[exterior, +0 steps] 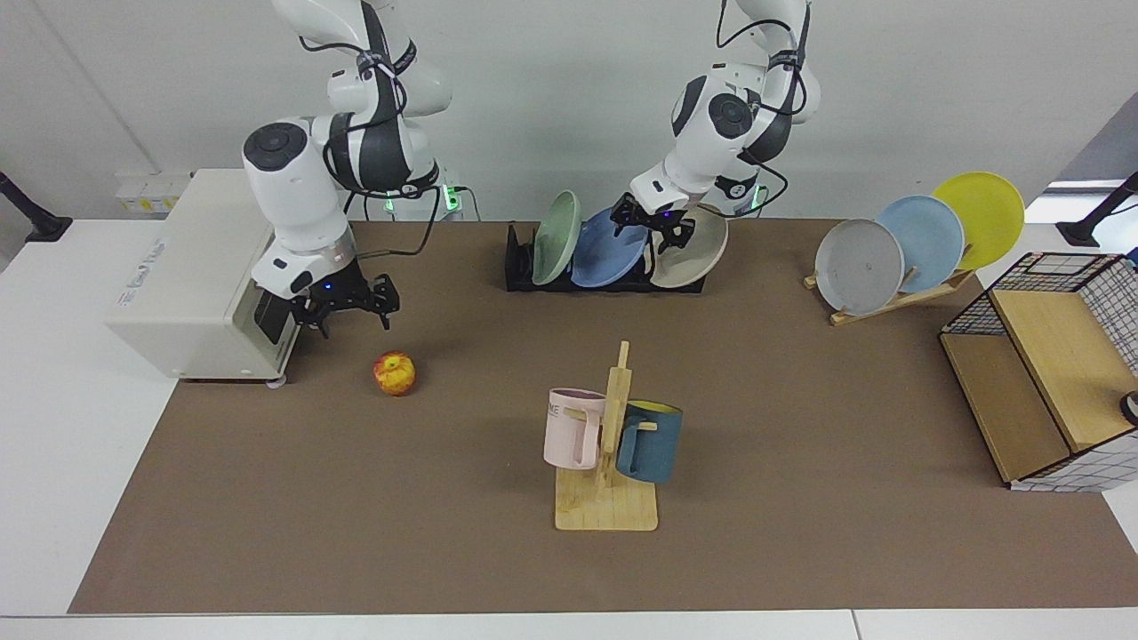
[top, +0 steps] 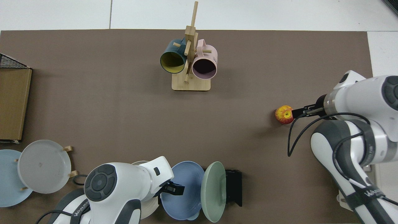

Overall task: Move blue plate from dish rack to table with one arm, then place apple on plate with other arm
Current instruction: 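Reach the left gripper to the blue plate while the right gripper reaches the apple, then lift the blue plate with the left gripper while the right gripper grasps the apple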

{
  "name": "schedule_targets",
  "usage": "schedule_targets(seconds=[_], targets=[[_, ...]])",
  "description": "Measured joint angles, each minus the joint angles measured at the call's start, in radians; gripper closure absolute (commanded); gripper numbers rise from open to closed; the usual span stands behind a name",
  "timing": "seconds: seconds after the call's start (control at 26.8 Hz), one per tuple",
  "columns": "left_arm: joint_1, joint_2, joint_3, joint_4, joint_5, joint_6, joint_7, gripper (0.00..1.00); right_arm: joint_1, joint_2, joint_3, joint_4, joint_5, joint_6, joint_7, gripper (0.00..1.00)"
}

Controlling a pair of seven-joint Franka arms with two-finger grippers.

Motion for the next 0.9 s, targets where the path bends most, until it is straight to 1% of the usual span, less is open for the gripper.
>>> schedule_targets(seconds=[0.04, 0.11, 0.19, 0.22, 0.3, 0.52, 0.71, 0.82, 0.9], targets=[[-0.005, 0.002, 0.0, 0.0, -0.001, 0.002, -0.002, 0.36, 0.001, 0.015, 0.0, -0.01, 0.0, 0.029, 0.0, 0.0], [-0.011, 0.003, -0.001, 0.0, -0.003, 0.003, -0.006, 0.6, 0.002, 0.046, 0.001, -0.02, 0.0, 0.082, 0.0, 0.0], [-0.015, 0.003, -0.003, 0.0, -0.003, 0.003, -0.011, 0.8, 0.002, 0.079, 0.001, -0.023, 0.0, 0.129, 0.0, 0.0], [-0.016, 0.003, -0.005, 0.0, -0.003, 0.003, -0.015, 0.88, 0.002, 0.095, 0.001, -0.023, 0.0, 0.147, 0.0, 0.0], [-0.017, 0.003, -0.012, 0.001, -0.004, 0.003, -0.027, 1.0, 0.003, 0.121, 0.001, -0.023, 0.001, 0.171, 0.004, 0.0], [-0.017, 0.001, -0.022, 0.013, -0.003, 0.001, -0.048, 1.0, 0.032, 0.171, 0.001, -0.022, 0.01, 0.23, 0.021, 0.0], [-0.014, -0.007, -0.018, 0.037, 0.001, -0.025, -0.051, 1.0, 0.05, 0.19, 0.001, -0.022, 0.02, 0.241, 0.021, 0.0], [0.002, -0.014, -0.014, 0.058, 0.024, -0.064, -0.051, 1.0, 0.049, 0.197, 0.0, -0.023, 0.02, 0.241, 0.021, 0.0], [0.025, -0.018, -0.012, 0.087, 0.074, -0.113, -0.051, 1.0, 0.047, 0.199, -0.002, -0.024, 0.02, 0.241, 0.021, 0.0]])
